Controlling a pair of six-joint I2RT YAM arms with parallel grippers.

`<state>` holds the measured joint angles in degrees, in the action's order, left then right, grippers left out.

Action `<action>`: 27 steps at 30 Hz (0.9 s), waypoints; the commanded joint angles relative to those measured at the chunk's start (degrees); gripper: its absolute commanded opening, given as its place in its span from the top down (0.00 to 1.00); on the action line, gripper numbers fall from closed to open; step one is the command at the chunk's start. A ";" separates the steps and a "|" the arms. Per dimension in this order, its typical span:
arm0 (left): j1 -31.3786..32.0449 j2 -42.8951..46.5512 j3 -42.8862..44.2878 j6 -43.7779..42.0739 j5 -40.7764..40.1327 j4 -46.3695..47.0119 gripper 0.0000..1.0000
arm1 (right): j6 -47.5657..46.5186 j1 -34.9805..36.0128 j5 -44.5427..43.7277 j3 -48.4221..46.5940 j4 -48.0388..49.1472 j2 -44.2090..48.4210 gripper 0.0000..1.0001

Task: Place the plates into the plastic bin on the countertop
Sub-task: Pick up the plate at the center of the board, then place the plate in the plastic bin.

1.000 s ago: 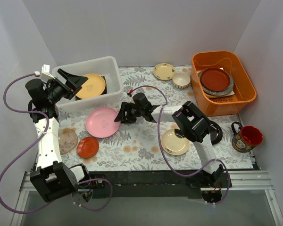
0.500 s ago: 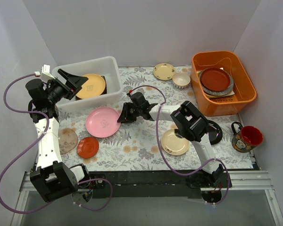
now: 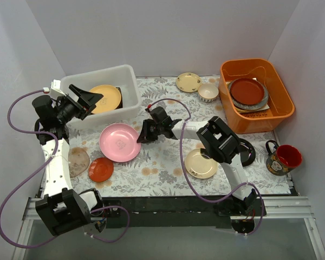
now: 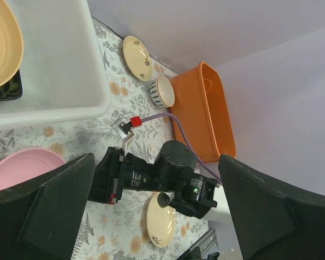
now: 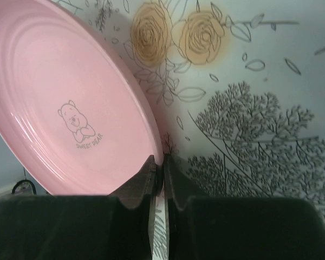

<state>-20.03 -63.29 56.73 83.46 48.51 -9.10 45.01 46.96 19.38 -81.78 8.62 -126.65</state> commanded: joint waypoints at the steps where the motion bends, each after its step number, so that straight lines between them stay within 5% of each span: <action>1: 0.26 2.73 -0.92 -2.16 0.71 -1.53 0.02 | -3.35 -1.43 0.66 4.86 -4.23 5.87 0.98; 12: 2.71 4.66 -4.87 -5.41 -0.43 -3.19 0.02 | -7.57 -6.00 0.67 10.76 -7.56 18.53 0.99; 27: 14.23 8.09 -9.88 -9.72 -10.62 -12.17 0.06 | -10.21 -8.02 -0.83 9.88 -12.58 30.05 0.99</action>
<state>-7.57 -57.82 47.88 75.40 42.26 -19.53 36.12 39.97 18.72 -70.39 -3.95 -100.20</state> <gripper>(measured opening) 0.948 0.131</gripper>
